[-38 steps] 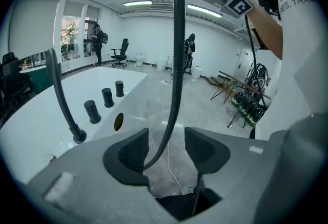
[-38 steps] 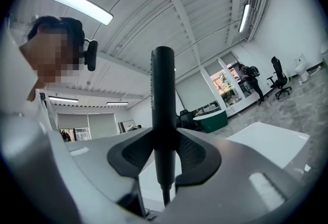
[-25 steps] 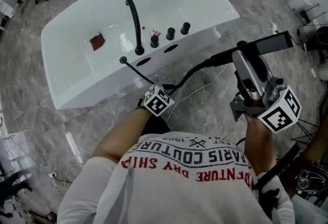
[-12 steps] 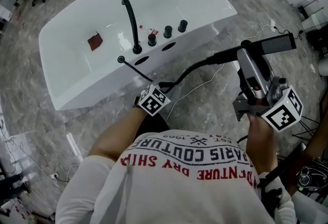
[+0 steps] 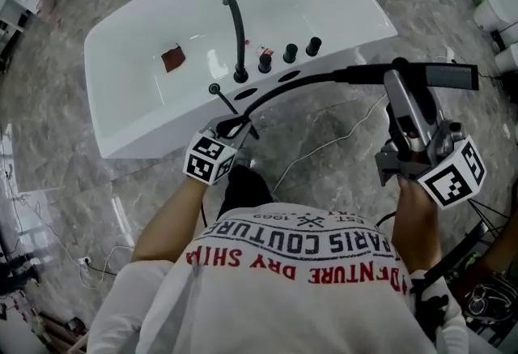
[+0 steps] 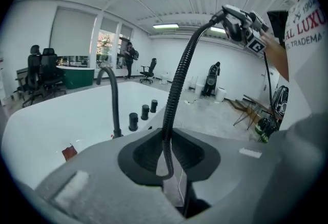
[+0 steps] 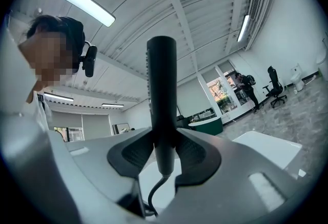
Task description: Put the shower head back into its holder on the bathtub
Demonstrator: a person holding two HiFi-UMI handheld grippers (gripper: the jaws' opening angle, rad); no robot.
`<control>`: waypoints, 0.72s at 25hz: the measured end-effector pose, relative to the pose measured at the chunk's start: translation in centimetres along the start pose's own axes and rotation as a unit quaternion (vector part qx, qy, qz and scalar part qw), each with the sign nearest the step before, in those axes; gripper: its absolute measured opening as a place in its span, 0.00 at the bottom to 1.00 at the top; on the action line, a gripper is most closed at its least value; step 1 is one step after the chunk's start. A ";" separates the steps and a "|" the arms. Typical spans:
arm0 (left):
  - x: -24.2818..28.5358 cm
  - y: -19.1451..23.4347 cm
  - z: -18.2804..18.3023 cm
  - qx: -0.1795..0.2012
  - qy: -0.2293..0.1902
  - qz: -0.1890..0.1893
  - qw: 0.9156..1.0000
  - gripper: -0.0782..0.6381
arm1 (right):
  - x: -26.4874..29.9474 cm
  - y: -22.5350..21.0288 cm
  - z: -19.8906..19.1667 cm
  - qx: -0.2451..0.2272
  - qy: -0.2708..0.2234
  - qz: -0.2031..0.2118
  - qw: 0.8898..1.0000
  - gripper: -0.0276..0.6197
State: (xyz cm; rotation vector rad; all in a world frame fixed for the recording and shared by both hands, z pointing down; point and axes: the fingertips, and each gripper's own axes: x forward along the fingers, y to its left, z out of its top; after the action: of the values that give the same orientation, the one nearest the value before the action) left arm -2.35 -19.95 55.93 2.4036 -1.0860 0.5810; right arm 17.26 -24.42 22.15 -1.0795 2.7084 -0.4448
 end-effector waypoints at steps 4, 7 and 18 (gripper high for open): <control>-4.0 3.5 3.9 -0.017 -0.059 0.036 0.997 0.19 | 1.8 0.8 -0.9 -0.007 0.013 0.010 1.000 0.26; -7.2 6.4 6.5 -0.011 -0.096 0.062 0.993 0.20 | 3.2 1.6 -1.3 -0.009 0.020 0.016 1.000 0.26; -13.6 14.6 12.5 -0.011 -0.158 0.149 0.976 0.19 | 6.3 2.5 -0.9 0.011 0.000 0.038 0.999 0.25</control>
State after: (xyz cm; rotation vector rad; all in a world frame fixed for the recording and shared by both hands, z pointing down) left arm -19.43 -27.44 41.63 2.3821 -1.5976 0.2777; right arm 10.90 -26.84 21.68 -0.9658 2.7276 -0.4620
